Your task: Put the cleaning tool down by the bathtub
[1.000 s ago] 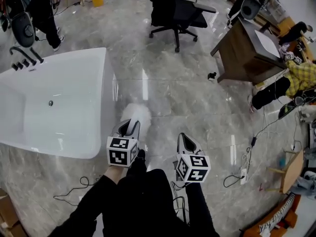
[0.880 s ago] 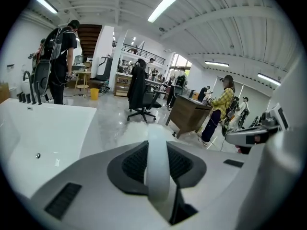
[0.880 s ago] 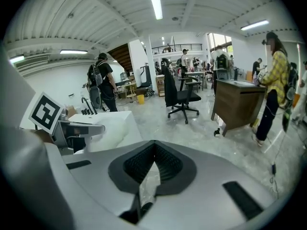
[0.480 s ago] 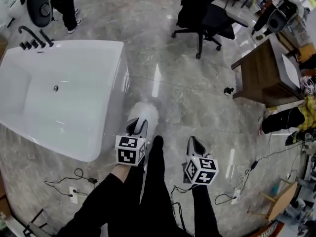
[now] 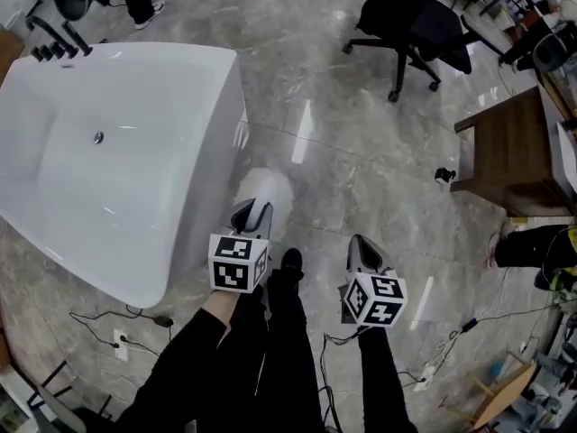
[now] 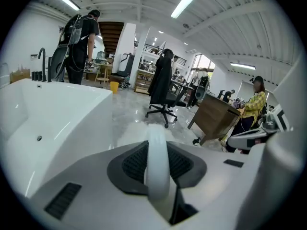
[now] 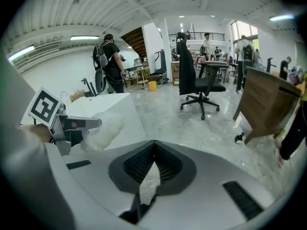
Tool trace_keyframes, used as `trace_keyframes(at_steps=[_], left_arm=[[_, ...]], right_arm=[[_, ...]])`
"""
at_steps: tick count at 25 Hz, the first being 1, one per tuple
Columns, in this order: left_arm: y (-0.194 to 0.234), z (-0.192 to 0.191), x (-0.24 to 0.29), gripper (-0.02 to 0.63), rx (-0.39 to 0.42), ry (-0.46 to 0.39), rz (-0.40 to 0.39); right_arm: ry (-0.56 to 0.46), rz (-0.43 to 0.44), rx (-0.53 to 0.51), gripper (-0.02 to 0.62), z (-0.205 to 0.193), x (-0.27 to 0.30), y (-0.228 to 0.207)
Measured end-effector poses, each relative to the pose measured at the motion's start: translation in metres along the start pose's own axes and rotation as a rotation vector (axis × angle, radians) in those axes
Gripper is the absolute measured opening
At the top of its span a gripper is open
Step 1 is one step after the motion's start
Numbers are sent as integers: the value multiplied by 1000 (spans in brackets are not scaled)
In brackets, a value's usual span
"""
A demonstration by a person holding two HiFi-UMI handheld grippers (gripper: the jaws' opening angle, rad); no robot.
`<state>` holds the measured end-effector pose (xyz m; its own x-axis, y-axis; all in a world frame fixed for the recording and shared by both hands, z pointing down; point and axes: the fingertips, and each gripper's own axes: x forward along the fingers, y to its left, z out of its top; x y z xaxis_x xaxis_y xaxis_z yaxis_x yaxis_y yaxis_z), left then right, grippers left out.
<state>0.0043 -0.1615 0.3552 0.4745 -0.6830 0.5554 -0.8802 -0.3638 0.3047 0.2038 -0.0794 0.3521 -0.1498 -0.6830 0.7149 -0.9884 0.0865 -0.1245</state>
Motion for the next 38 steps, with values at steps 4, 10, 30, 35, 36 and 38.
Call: trace_keyframes(at_steps=[4,10,30,35,36,38], left_arm=[[20,-22,44,98,-2,-18,7],[53,-56,112,100,4,-43,35],[148,-199,279,100,-25,-50,89],[158,-226,294,98,-11,-27,81],[160,-230,298,100,-9,-25,83],[164,-237,306,99,-6,-22,84]], right_arm=[[-1,15,-20,0,-15,48,-10],[-1,54,-42,0,-41,126,-26],[-50,157,-87,0,-129,332,-47],[-44,150,-96,0,-147,357,-52],[-45,148,-97,0,-149,362,-53],[-47,148,-98,0,-153,373,-54]])
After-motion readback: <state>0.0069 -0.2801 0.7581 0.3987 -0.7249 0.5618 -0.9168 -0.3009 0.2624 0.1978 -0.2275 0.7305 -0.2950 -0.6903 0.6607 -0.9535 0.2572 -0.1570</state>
